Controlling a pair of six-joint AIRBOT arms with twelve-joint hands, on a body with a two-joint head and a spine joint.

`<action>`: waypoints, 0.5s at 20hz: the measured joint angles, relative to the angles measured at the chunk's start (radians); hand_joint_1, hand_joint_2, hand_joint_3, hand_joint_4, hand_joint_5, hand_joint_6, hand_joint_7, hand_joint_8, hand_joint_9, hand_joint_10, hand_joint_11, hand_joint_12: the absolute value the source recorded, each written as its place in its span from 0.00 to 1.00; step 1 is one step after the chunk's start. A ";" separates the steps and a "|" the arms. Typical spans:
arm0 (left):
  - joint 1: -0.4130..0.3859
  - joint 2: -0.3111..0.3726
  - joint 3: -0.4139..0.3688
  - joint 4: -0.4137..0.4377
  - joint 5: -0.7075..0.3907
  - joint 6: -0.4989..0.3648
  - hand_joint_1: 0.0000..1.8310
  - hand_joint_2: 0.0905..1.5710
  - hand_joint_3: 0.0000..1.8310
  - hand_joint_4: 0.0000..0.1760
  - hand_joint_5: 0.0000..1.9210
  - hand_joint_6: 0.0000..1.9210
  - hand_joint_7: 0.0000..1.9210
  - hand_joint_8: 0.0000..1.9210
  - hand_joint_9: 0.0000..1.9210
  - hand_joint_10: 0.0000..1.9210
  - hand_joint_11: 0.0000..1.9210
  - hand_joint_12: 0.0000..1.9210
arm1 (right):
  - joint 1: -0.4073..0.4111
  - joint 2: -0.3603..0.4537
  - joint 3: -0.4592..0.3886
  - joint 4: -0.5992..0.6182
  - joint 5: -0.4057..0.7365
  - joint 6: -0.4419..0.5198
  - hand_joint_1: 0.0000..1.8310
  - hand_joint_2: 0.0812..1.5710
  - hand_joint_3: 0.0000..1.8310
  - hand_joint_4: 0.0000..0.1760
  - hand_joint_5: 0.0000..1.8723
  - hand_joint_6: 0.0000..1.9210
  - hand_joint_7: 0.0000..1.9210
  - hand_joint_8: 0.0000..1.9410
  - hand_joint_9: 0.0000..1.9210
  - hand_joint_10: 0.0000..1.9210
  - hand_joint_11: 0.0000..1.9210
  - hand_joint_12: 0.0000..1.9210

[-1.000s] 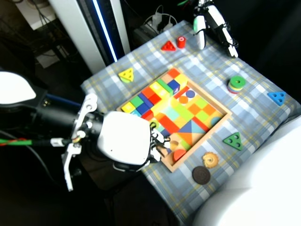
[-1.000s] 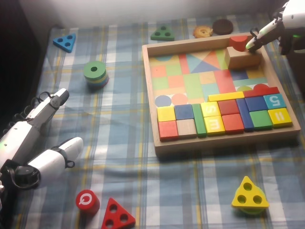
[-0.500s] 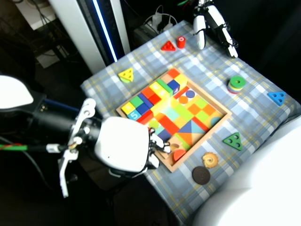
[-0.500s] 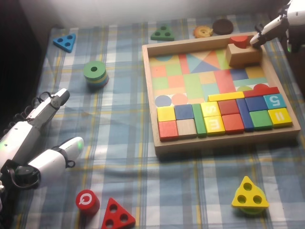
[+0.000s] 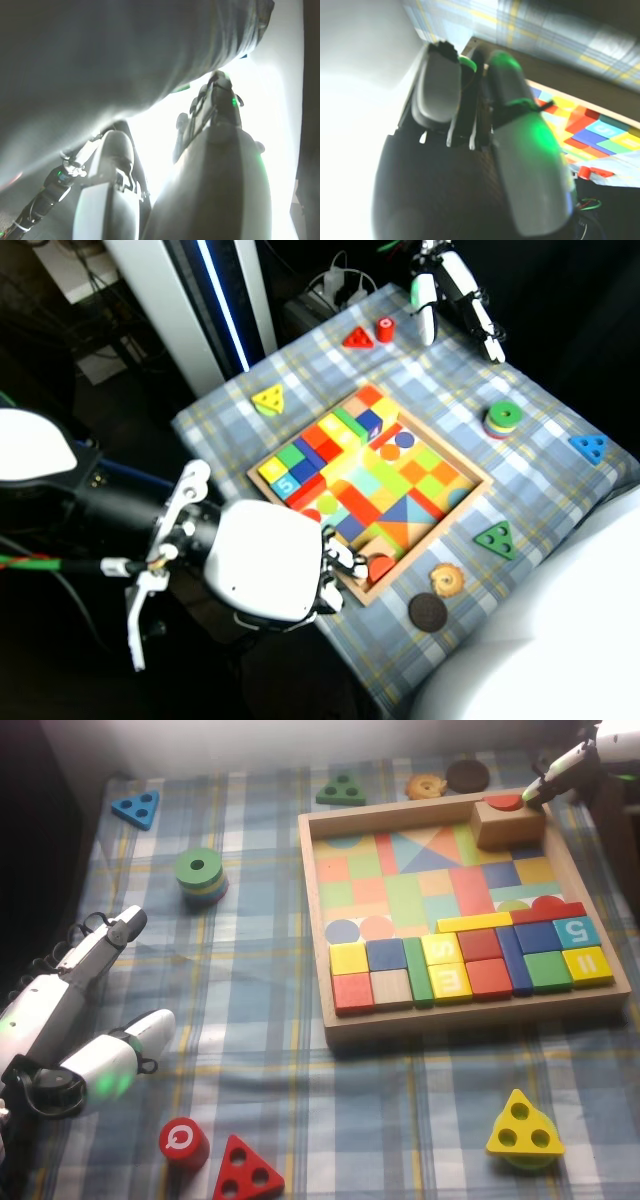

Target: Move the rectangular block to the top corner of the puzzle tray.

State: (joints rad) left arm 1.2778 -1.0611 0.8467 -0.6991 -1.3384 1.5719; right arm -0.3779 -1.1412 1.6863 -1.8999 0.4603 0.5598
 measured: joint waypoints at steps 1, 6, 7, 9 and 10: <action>0.000 0.000 0.000 -0.001 0.000 0.000 0.43 0.82 0.00 0.46 0.07 0.00 0.02 0.00 0.00 0.00 0.00 0.00 | 0.000 -0.004 0.006 0.000 -0.001 0.000 0.73 0.79 0.04 0.00 0.24 0.00 0.34 0.82 0.79 1.00 0.83 1.00; 0.000 0.000 0.000 -0.001 0.000 0.000 0.41 0.83 0.00 0.52 0.06 0.00 0.02 0.00 0.00 0.00 0.00 0.00 | 0.000 -0.022 0.033 0.002 -0.005 0.000 0.73 0.75 0.11 0.00 0.25 0.00 0.34 0.83 0.75 1.00 0.81 1.00; 0.000 0.000 0.000 0.000 0.000 0.000 0.42 0.82 0.00 0.52 0.06 0.00 0.01 0.00 0.00 0.00 0.00 0.00 | 0.000 -0.023 0.036 0.004 -0.005 0.001 0.73 0.77 0.06 0.00 0.26 0.00 0.35 0.80 0.74 1.00 0.81 1.00; 0.000 0.000 0.000 0.000 0.000 0.000 0.44 0.82 0.00 0.51 0.06 0.00 0.02 0.00 0.00 0.00 0.00 0.00 | 0.000 -0.023 0.037 0.004 -0.006 0.001 0.72 0.81 0.03 0.00 0.26 0.00 0.32 0.83 0.70 1.00 0.78 1.00; 0.000 0.000 0.000 0.000 0.000 0.000 0.43 0.82 0.00 0.50 0.07 0.00 0.02 0.00 0.00 0.00 0.00 0.00 | 0.003 -0.023 0.037 0.003 -0.007 0.001 0.90 0.79 0.00 0.00 0.24 0.01 0.55 0.97 0.76 1.00 0.81 1.00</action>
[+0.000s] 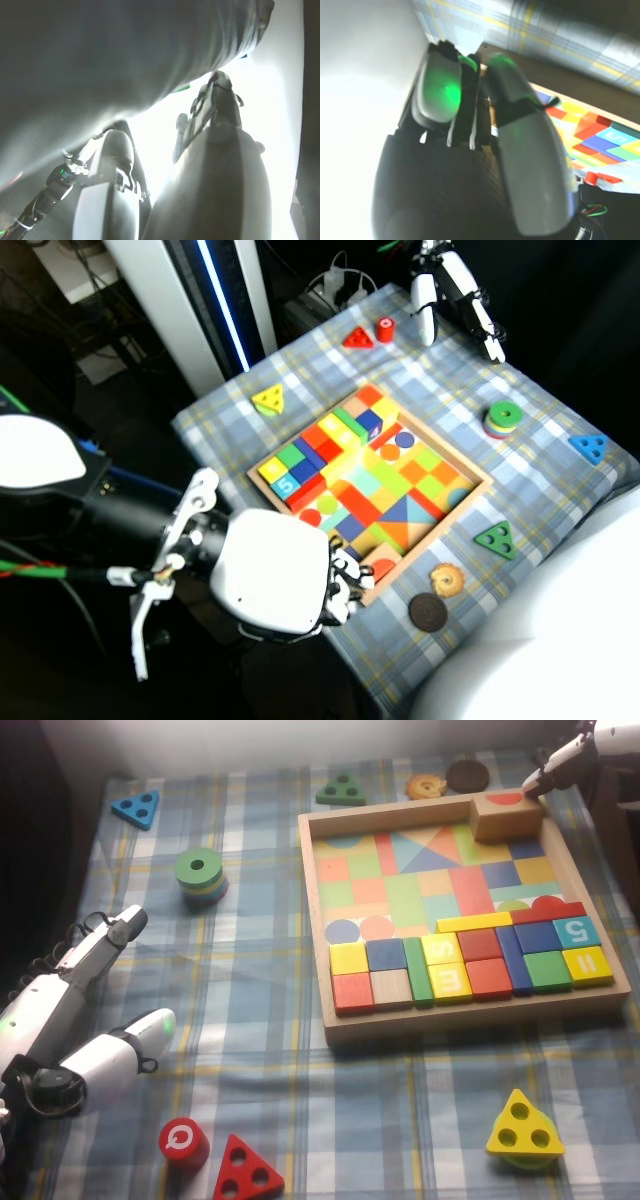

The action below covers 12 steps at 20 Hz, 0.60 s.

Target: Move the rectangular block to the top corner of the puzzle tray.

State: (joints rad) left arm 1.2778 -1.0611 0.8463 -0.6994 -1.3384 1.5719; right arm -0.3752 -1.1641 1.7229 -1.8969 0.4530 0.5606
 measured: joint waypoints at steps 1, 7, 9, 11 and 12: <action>0.000 0.000 0.000 0.000 0.000 0.000 0.43 0.82 0.00 0.46 0.07 0.00 0.02 0.00 0.00 0.00 0.00 0.00 | 0.005 0.000 0.000 -0.004 0.000 -0.002 0.94 0.78 0.00 0.00 0.24 0.00 0.66 0.99 0.81 1.00 0.85 1.00; 0.000 0.000 0.000 -0.002 0.000 0.000 0.42 0.82 0.00 0.45 0.07 0.00 0.02 0.00 0.00 0.00 0.00 0.00 | 0.047 0.003 -0.016 -0.018 -0.022 -0.011 0.77 0.80 0.01 0.00 0.23 0.00 0.33 0.71 0.65 1.00 0.71 1.00; 0.000 0.000 -0.002 0.000 0.001 0.000 0.42 0.82 0.00 0.43 0.07 0.00 0.02 0.00 0.00 0.00 0.00 0.00 | 0.082 0.000 -0.027 -0.017 -0.018 -0.018 0.98 0.78 0.00 0.00 0.21 0.00 0.22 0.58 0.64 1.00 0.77 1.00; 0.000 0.000 -0.002 -0.002 0.000 0.000 0.41 0.83 0.00 0.44 0.07 0.00 0.02 0.00 0.00 0.00 0.00 0.00 | 0.122 0.006 -0.044 -0.014 -0.020 -0.021 0.72 0.84 0.01 0.00 0.19 0.00 0.29 0.84 0.69 1.00 0.79 1.00; 0.000 0.000 -0.002 -0.003 0.000 0.000 0.41 0.83 0.00 0.44 0.07 0.00 0.02 0.00 0.00 0.00 0.00 0.00 | 0.132 0.016 -0.057 -0.014 -0.021 -0.022 0.72 0.84 0.01 0.00 0.19 0.00 0.29 0.84 0.69 1.00 0.79 1.00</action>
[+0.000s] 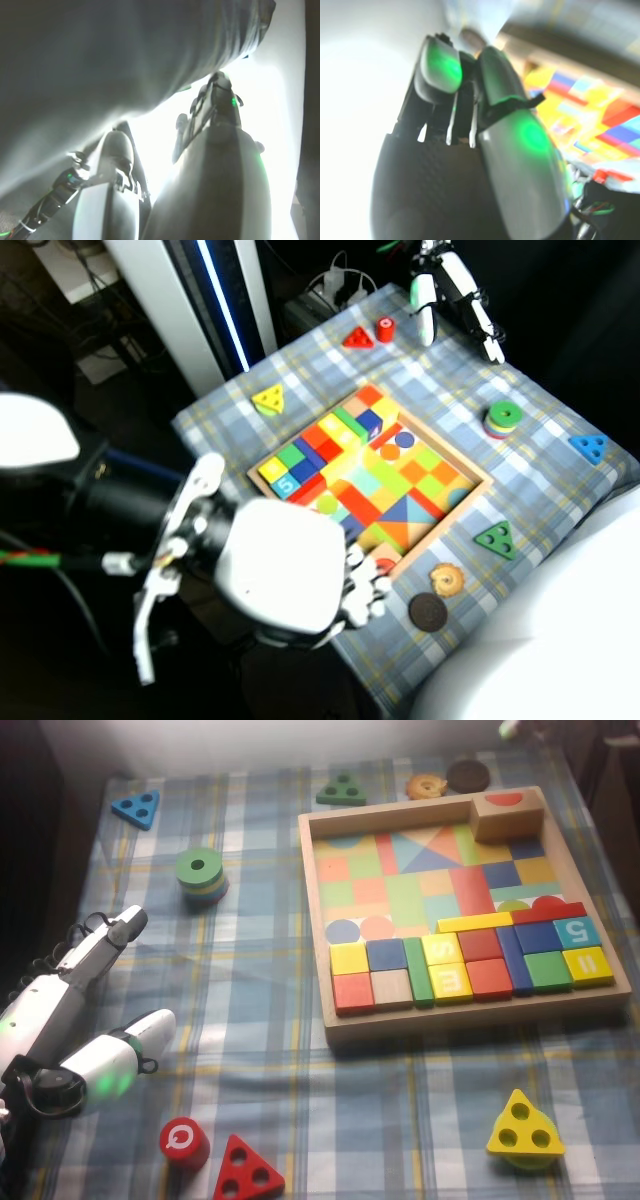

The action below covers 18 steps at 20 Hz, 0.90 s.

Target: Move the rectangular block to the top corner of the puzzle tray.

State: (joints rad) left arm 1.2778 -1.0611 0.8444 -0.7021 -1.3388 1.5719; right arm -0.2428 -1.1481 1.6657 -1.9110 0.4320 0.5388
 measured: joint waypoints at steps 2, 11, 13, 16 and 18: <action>0.000 0.000 0.000 -0.002 0.000 0.000 0.42 0.82 0.00 0.40 0.07 0.00 0.02 0.00 0.00 0.00 0.00 0.00 | 0.021 0.062 -0.053 0.050 0.004 -0.011 0.99 0.79 0.00 0.00 0.20 0.00 0.24 0.21 0.69 1.00 0.76 1.00; 0.020 0.004 -0.020 -0.040 -0.046 -0.001 0.42 0.82 0.00 0.38 0.07 0.00 0.03 0.00 0.00 0.00 0.00 0.00 | -0.129 0.345 -0.380 1.054 -0.021 -0.784 0.98 0.79 0.00 0.00 0.20 0.00 0.67 1.00 0.82 1.00 0.84 1.00; 0.023 0.004 -0.022 -0.040 -0.050 0.000 0.42 0.82 0.00 0.43 0.06 0.00 0.02 0.00 0.00 0.00 0.00 0.00 | -0.232 0.373 -0.436 1.289 0.048 -0.930 0.99 0.77 0.00 0.00 0.20 0.00 0.69 1.00 0.84 1.00 0.87 1.00; 0.023 0.004 -0.024 -0.042 -0.066 -0.001 0.42 0.82 0.00 0.42 0.06 0.00 0.02 0.00 0.00 0.00 0.00 0.00 | -0.423 0.409 -0.504 1.600 0.160 -1.169 1.00 0.77 0.00 0.00 0.22 0.00 0.67 1.00 0.84 1.00 0.87 1.00; 0.024 0.004 -0.024 -0.043 -0.067 -0.002 0.41 0.82 0.00 0.45 0.06 0.00 0.02 0.00 0.00 0.00 0.00 0.00 | -0.550 0.419 -0.546 1.761 0.232 -1.267 1.00 0.77 0.00 0.00 0.21 0.00 0.65 1.00 0.83 1.00 0.85 1.00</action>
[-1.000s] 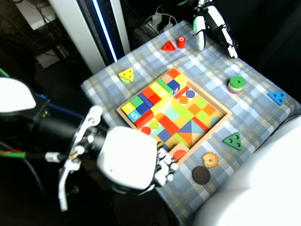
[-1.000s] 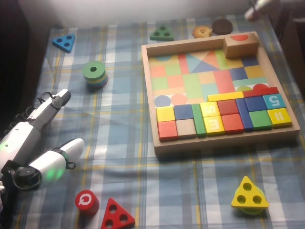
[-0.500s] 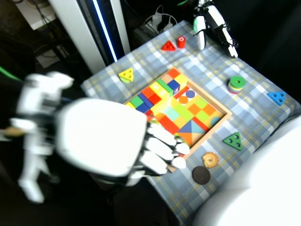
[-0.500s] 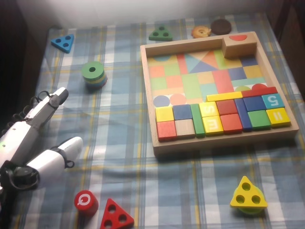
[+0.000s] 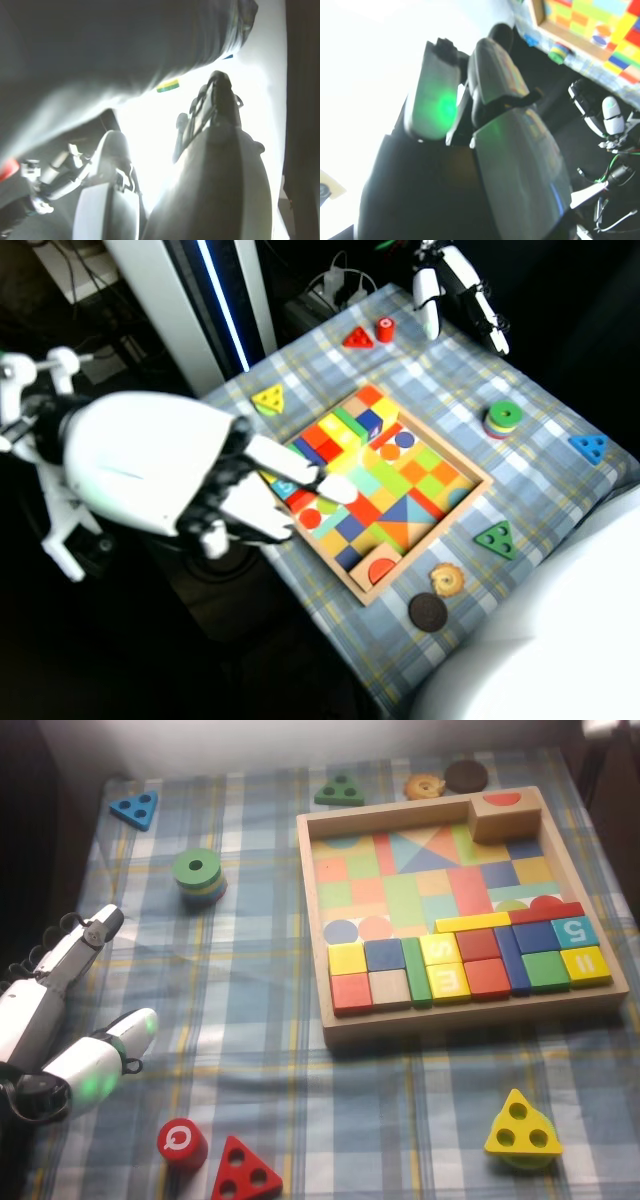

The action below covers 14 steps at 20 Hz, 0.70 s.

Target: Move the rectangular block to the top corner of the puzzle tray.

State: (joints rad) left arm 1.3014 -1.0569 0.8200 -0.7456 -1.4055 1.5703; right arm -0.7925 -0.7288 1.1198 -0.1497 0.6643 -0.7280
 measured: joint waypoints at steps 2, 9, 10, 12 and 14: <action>0.000 0.000 -0.001 -0.001 -0.001 0.000 0.42 0.82 0.00 0.47 0.06 0.00 0.01 0.00 0.00 0.00 0.00 0.00 | -0.148 0.000 -0.032 0.145 0.151 -0.034 1.00 0.77 0.00 0.00 0.21 0.00 0.66 1.00 0.84 1.00 0.86 1.00; -0.003 -0.001 -0.005 -0.008 0.002 0.000 0.41 0.82 0.00 0.44 0.06 0.00 0.02 0.00 0.00 0.00 0.00 0.00 | -0.658 -0.003 -0.220 0.615 0.645 -0.219 1.00 0.76 0.00 0.00 0.22 0.00 0.62 1.00 0.80 1.00 0.83 1.00; -0.006 -0.002 -0.005 -0.017 0.009 0.000 0.42 0.82 0.00 0.44 0.06 0.00 0.02 0.00 0.00 0.00 0.00 0.00 | -0.680 -0.005 -0.235 0.651 0.698 -0.220 1.00 0.76 0.00 0.00 0.23 0.00 0.61 1.00 0.78 1.00 0.81 1.00; -0.007 -0.007 -0.005 0.002 0.010 0.000 0.42 0.82 0.00 0.39 0.07 0.00 0.02 0.00 0.00 0.00 0.00 0.00 | -0.702 -0.011 -0.264 0.689 0.809 -0.239 1.00 0.77 0.00 0.00 0.21 0.00 0.62 1.00 0.77 1.00 0.80 1.00; -0.007 -0.008 -0.005 -0.002 0.014 0.000 0.41 0.82 0.00 0.41 0.06 0.00 0.02 0.00 0.00 0.00 0.00 0.00 | -0.702 -0.020 -0.296 0.693 0.851 -0.302 0.91 0.79 0.01 0.00 0.20 0.00 0.56 1.00 0.72 1.00 0.74 1.00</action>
State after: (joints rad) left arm 1.2945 -1.0645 0.8154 -0.7479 -1.3918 1.5703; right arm -1.4940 -0.7486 0.8238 0.5430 1.5150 -1.0298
